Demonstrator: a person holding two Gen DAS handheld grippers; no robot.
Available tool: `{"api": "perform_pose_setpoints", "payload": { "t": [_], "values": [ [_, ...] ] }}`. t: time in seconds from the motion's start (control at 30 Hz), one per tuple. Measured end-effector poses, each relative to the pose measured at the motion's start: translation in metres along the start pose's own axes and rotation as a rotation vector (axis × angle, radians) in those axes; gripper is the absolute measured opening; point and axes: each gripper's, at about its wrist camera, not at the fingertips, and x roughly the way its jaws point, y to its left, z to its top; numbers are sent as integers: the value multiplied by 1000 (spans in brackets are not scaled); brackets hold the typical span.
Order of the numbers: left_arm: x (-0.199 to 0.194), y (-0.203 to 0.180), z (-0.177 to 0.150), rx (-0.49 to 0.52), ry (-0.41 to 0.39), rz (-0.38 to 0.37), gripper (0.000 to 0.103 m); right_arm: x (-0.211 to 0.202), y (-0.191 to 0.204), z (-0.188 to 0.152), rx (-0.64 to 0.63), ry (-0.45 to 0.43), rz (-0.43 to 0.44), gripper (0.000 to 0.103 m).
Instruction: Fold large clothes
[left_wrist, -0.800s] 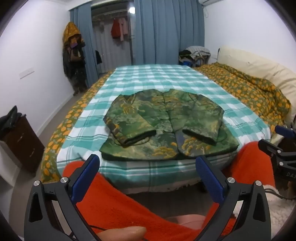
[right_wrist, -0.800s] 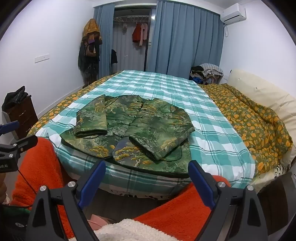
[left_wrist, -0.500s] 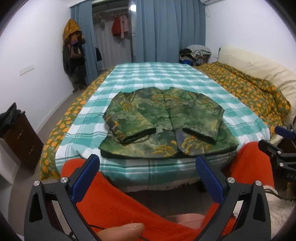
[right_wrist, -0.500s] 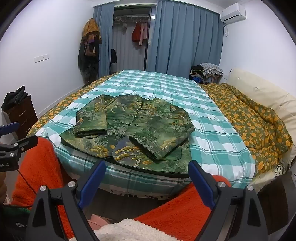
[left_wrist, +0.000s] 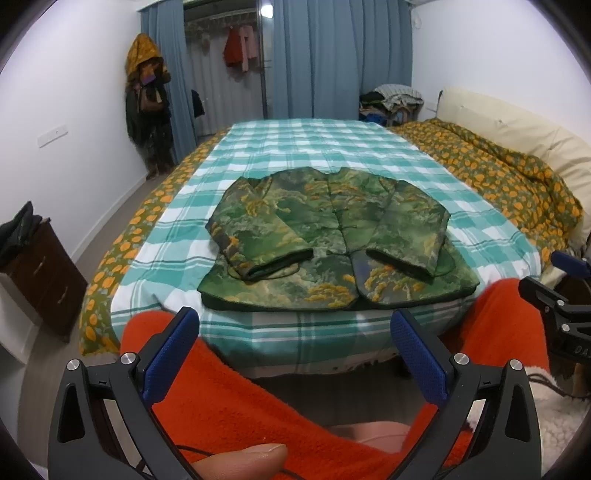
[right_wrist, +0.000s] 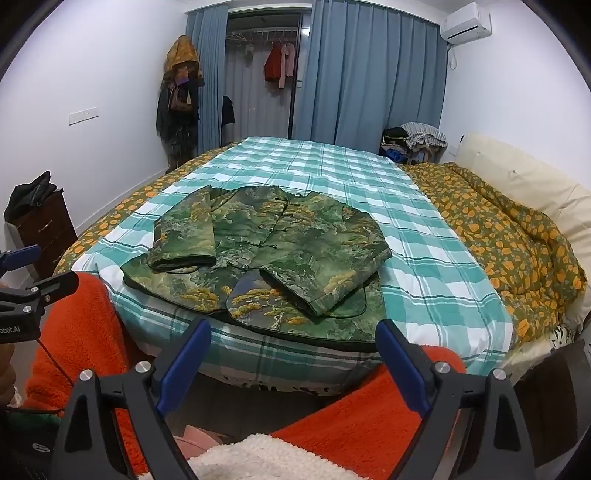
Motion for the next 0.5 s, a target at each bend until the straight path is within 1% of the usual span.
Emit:
{"api": "perform_pose_setpoints", "payload": {
  "t": [0.5],
  "values": [
    [2,1,-4,6,13,-1,103,3,1,-2,0,3,2,93]
  ]
}}
